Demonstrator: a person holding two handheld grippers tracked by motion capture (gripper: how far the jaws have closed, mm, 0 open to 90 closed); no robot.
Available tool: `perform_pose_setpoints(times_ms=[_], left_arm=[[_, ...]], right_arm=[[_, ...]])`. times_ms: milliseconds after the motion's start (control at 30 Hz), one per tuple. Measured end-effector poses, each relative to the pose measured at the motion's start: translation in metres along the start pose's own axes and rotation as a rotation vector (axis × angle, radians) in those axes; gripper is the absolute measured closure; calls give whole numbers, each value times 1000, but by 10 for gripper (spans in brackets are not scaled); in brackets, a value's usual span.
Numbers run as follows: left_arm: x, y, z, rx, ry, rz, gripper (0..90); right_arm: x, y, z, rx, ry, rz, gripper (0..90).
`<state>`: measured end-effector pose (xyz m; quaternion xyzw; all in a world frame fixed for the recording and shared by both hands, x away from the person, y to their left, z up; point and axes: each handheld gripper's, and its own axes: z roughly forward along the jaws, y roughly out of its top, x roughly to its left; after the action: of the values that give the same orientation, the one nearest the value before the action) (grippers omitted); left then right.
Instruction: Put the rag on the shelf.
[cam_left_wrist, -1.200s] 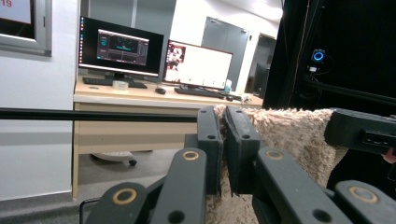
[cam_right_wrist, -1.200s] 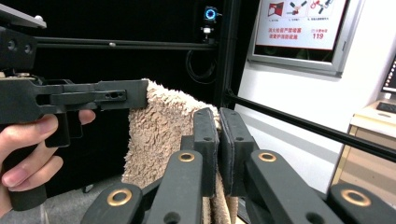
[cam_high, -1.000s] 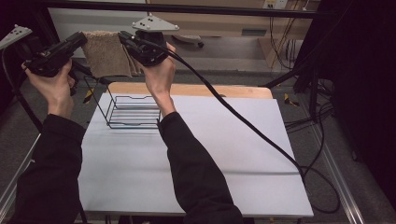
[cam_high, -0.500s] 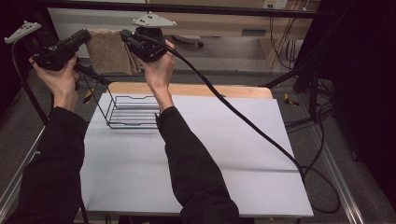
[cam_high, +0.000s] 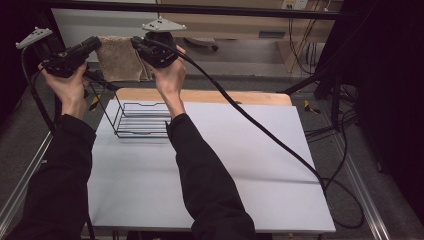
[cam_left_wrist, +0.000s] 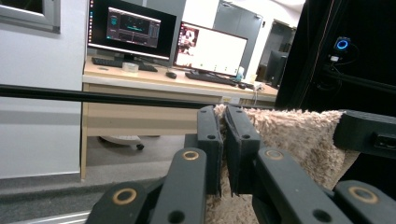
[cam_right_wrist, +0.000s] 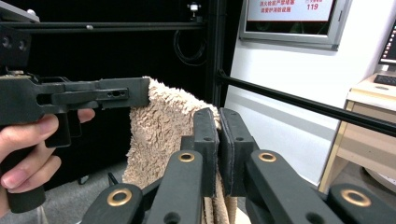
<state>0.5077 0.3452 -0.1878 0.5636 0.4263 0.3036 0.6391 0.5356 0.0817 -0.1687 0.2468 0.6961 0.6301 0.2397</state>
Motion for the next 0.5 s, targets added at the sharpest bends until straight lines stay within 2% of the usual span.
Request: perform_pose_setpoints(times_ms=[267, 500], left_arm=[[3, -12, 0, 26, -8, 9, 847], [1, -22, -2, 68, -10, 34, 847]], right_arm=[[-1, -10, 1, 26, 3, -9, 864], [-6, -26, 0, 52, 10, 33, 863]])
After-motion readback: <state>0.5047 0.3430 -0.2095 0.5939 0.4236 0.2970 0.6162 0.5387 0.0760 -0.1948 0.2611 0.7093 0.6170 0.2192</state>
